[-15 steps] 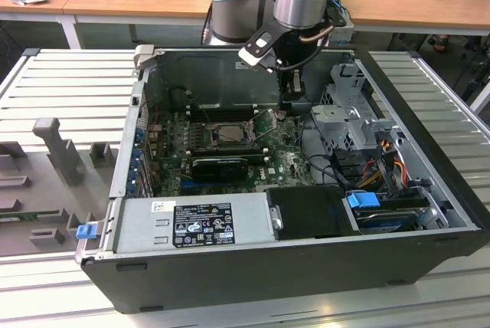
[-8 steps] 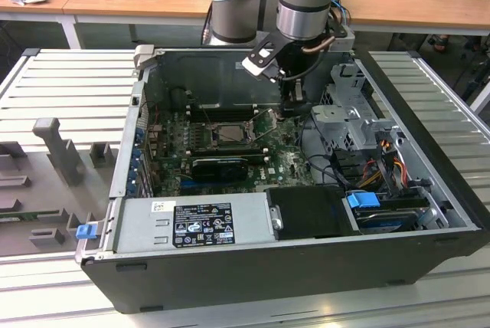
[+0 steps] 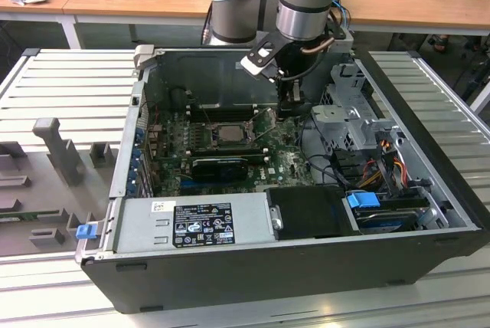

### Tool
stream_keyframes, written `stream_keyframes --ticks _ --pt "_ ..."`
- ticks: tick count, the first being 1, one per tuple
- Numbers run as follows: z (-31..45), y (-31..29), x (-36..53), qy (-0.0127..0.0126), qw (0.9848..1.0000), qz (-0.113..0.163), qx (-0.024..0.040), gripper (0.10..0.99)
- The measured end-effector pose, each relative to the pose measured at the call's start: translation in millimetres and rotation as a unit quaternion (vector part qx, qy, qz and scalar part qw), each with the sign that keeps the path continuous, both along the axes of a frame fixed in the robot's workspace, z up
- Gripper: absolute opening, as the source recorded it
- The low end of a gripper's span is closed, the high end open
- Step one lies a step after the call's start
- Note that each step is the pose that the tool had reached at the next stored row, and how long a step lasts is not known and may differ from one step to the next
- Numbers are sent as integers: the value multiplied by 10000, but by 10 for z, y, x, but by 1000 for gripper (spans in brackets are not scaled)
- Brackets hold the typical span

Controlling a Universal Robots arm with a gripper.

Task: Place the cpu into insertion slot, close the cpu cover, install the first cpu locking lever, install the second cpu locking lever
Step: 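Close the cpu cover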

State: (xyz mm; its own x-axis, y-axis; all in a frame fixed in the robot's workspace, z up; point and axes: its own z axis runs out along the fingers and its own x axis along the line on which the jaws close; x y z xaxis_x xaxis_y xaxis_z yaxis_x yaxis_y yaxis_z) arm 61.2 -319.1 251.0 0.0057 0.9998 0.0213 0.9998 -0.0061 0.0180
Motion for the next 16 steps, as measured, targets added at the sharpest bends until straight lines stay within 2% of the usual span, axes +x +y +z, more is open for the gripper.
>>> stream_keyframes --ticks 4,16 --pt "0 0 -87 0 10000 4 0 106" --pt "0 0 -162 0 10000 4 0 106"
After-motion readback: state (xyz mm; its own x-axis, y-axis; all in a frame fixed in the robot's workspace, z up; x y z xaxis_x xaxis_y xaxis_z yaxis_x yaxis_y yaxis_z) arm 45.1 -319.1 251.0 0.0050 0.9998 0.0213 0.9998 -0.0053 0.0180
